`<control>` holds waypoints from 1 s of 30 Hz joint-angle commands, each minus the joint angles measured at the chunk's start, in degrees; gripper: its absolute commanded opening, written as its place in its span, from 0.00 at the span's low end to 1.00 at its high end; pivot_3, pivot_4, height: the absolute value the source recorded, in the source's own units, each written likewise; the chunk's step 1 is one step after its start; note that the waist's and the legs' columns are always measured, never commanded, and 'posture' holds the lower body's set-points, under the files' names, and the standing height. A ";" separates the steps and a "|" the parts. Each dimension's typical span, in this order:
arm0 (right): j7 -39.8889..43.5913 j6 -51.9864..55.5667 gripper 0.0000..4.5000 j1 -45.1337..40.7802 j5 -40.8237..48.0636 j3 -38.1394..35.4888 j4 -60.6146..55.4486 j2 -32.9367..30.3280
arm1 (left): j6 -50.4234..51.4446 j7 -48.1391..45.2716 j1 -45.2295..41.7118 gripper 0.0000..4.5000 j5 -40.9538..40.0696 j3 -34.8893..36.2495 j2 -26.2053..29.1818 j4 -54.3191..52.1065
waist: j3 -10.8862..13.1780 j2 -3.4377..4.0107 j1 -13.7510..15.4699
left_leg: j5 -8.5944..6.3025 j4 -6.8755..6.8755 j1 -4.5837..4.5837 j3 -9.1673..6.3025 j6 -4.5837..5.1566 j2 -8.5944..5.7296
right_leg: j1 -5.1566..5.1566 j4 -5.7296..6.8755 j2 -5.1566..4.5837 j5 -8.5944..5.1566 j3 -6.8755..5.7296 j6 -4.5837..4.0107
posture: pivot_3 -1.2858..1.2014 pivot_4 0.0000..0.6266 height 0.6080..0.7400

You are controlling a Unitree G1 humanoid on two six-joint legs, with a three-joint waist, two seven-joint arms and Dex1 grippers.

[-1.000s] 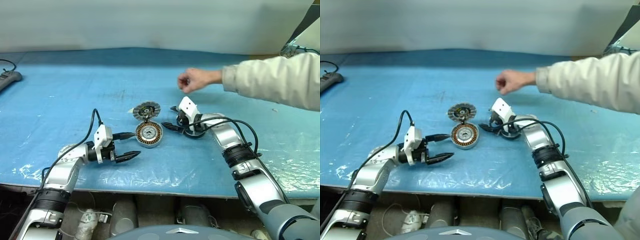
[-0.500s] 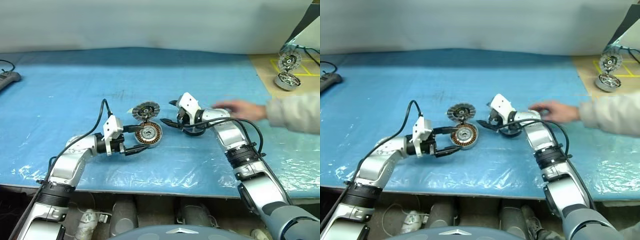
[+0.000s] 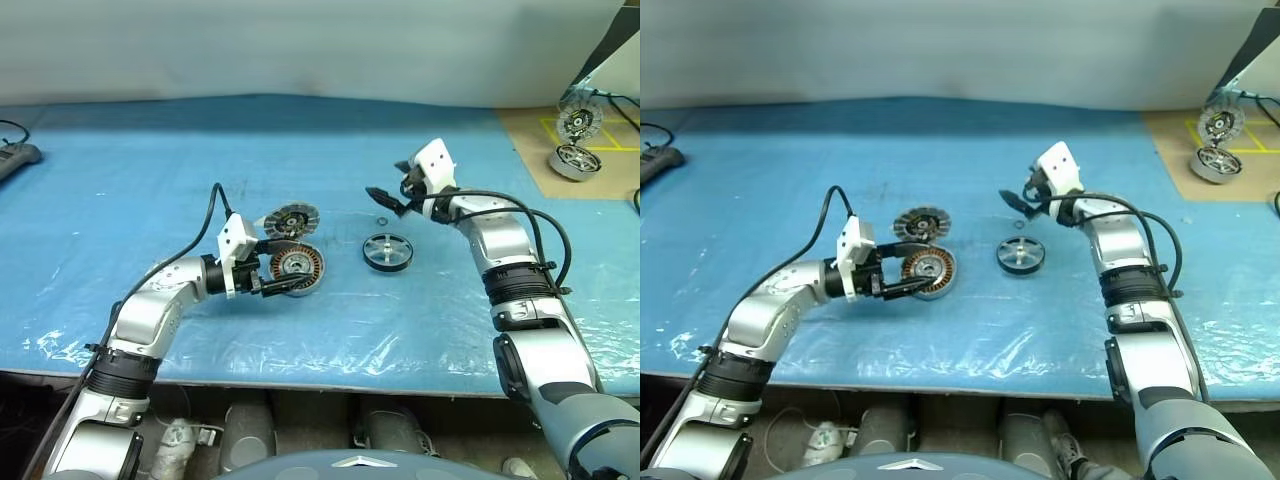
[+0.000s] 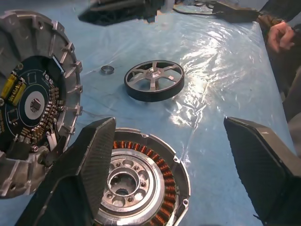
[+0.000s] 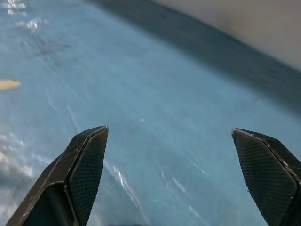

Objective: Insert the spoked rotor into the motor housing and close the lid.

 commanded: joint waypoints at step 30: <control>14.18 -0.58 1.00 -11.52 -9.81 8.94 30.95 -2.10 | -5.84 -4.06 1.33 0.87 3.38 -1.90 2.44 1.62 | 0.05 0.12 0.35 | 0.00 0.43 -0.14 -0.01 0.18 0.12 | 0.10 0.17 -0.06 0.00 -0.21 -0.10 | 0.52 0.24 1.00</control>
